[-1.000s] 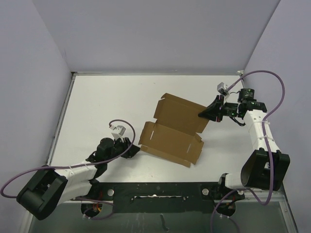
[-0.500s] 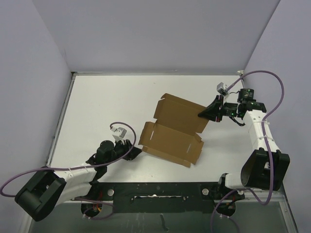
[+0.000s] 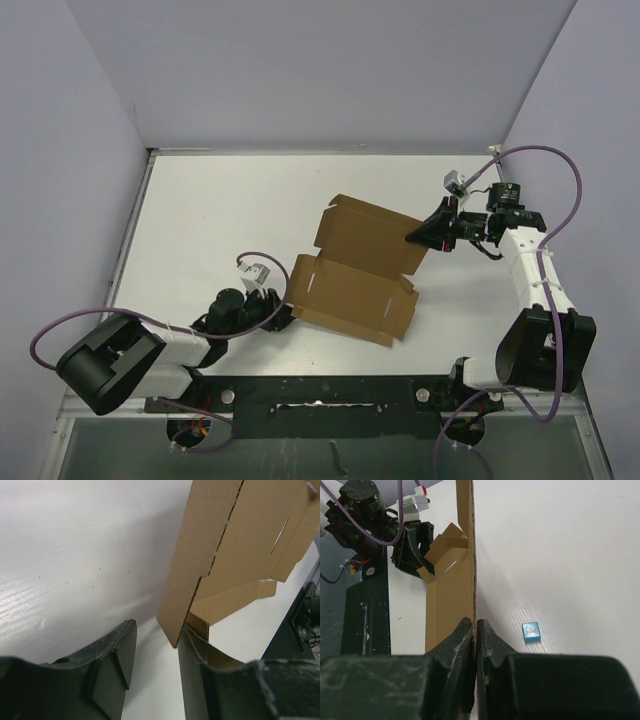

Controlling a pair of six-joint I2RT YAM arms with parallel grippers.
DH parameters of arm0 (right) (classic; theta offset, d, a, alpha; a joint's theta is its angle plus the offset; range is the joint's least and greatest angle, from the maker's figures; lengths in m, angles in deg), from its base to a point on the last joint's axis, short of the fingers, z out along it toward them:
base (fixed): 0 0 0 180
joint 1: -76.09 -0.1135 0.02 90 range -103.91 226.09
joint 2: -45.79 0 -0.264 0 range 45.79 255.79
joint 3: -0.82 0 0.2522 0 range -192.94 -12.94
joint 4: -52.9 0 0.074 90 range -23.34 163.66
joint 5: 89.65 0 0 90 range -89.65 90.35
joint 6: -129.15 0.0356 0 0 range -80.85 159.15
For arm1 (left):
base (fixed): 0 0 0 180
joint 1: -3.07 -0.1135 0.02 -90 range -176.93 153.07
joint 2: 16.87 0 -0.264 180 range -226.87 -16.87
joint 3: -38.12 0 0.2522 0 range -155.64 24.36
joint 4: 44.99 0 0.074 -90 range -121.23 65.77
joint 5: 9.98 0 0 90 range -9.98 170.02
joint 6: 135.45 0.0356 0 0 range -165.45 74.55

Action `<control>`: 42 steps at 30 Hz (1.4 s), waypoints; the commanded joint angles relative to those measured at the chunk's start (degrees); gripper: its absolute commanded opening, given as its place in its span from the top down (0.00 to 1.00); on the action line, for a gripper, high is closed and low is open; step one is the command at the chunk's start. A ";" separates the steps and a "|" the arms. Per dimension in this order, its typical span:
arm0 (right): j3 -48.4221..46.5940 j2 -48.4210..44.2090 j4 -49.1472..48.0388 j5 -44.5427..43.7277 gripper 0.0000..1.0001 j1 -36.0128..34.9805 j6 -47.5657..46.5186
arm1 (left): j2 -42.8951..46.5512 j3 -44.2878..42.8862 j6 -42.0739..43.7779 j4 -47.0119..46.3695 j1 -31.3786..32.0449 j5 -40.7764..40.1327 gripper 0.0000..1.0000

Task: Fold the paper box

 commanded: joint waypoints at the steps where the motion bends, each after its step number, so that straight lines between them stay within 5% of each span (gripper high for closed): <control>1: -0.13 -0.36 -1.55 1.47 1.00 -0.23 0.45 | 1.82 -0.91 -1.64 -6.59 0.31 -0.03 0.63; 12: -0.05 -0.25 -2.06 0.84 1.00 -0.36 1.16 | 16.83 -0.84 -3.43 10.87 0.33 -2.16 0.61; 30: 0.48 -0.10 -3.42 0.84 1.00 -0.41 2.60 | 17.71 0.04 -4.46 10.78 0.05 -0.74 0.61; 37: 0.43 -0.02 -3.44 0.80 1.00 -0.47 2.54 | 33.45 -1.85 -4.08 30.05 -1.98 -6.35 0.61; 42: 0.48 0.07 -3.41 0.76 1.00 -0.56 2.54 | 38.59 -2.45 -4.41 39.22 -3.98 -8.26 0.87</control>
